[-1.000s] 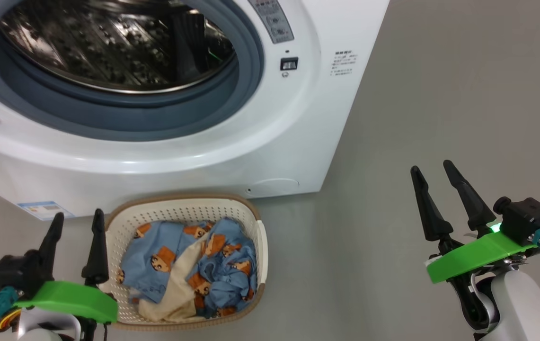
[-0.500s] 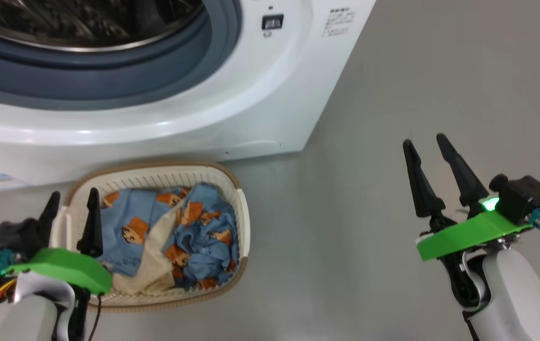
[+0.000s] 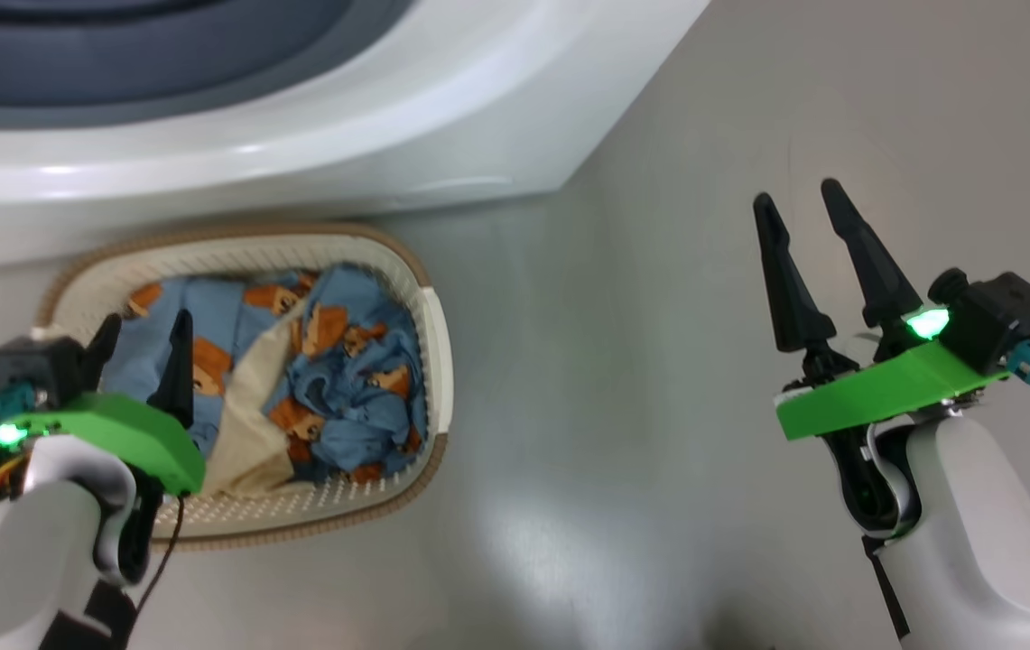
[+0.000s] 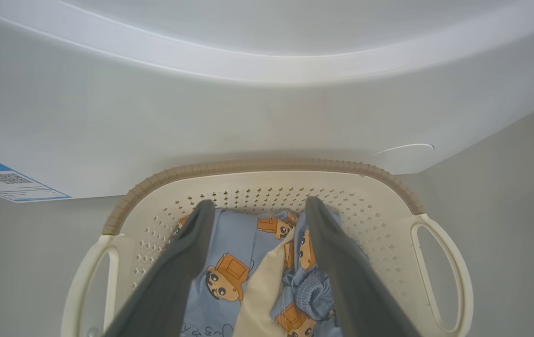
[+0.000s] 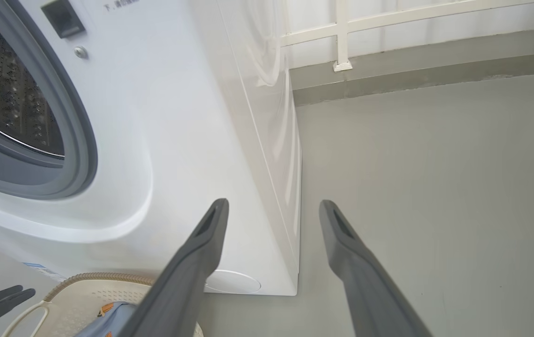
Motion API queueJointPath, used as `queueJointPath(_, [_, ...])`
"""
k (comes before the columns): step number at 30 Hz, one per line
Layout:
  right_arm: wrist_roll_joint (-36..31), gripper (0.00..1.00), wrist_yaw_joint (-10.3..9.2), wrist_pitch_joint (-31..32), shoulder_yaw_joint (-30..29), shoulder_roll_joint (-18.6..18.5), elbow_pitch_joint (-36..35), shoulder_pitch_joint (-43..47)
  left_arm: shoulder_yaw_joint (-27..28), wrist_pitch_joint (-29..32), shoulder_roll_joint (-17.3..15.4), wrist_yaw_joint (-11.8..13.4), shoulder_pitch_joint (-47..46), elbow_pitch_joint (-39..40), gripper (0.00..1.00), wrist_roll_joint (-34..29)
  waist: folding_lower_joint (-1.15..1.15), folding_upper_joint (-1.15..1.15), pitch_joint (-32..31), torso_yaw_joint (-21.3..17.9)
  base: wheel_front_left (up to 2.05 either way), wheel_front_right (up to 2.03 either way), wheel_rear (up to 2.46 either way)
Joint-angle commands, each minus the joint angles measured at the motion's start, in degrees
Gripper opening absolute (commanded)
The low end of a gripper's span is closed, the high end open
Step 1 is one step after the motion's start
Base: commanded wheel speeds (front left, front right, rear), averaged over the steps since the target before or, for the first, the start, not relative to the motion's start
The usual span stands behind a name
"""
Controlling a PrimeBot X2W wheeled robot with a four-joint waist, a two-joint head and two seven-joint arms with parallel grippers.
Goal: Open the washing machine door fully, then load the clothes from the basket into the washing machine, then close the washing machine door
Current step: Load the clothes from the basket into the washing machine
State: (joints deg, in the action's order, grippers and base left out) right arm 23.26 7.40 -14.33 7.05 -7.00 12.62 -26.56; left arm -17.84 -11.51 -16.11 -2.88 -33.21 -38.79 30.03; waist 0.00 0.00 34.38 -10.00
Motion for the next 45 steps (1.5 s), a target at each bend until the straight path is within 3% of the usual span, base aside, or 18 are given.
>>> queueJointPath(1, [-0.51, 1.00, 0.09, -0.67, 1.39, 0.54, -1.52, 0.00, 1.14, 0.20, -1.73, -0.33, -1.53, -0.61, 1.00, -0.55, 0.00, 0.00, 3.90, -0.99, 0.00, 0.00, 0.00])
queueJointPath(16, [0.07, 1.00, 0.09, -0.67, 3.12, 3.25, -2.55, -3.68, -4.26, 3.24, -0.92, -4.39, -14.10, -18.01, 1.00, 0.31, 0.00, 0.00, 14.11, -5.90, 0.00, 0.00, 0.00])
queueJointPath(26, [0.77, 1.00, 0.09, -0.67, 3.95, 4.01, -3.51, -4.51, -8.02, 4.38, -3.94, -4.55, -20.54, -25.11, 1.00, 0.16, 0.00, 0.00, 18.64, -8.97, 0.00, 0.00, 0.00])
queueJointPath(30, [1.49, 1.00, 0.09, -0.67, 4.46, 4.09, -4.04, -4.69, -8.45, 4.39, -5.45, -2.37, -23.10, -28.80, 1.00, -0.85, 0.00, 0.00, 20.14, -9.96, 0.00, 0.00, 0.00])
queueJointPath(43, [2.72, 1.00, 0.09, -0.67, 5.18, 4.12, -4.74, -4.63, -9.47, 7.51, -6.13, -2.36, -26.69, -33.42, 1.00, -0.73, 0.00, 0.00, 21.79, -11.32, 0.00, 0.00, 0.00])
queueJointPath(44, [2.68, 1.00, 0.09, -0.67, 5.15, 4.12, -4.67, -4.66, -9.57, 7.61, -6.09, -2.31, -26.81, -33.57, 0.10, -0.73, 0.00, 0.00, 21.75, -11.30, 0.00, 0.00, 0.00])
queueJointPath(45, [2.62, 1.00, 0.09, -0.67, 5.09, 4.12, -4.60, -4.70, -9.62, 7.72, -6.03, -2.29, -26.92, -33.70, 0.00, -0.68, 0.00, 0.00, 21.66, -11.24, 0.00, 0.00, 0.00])
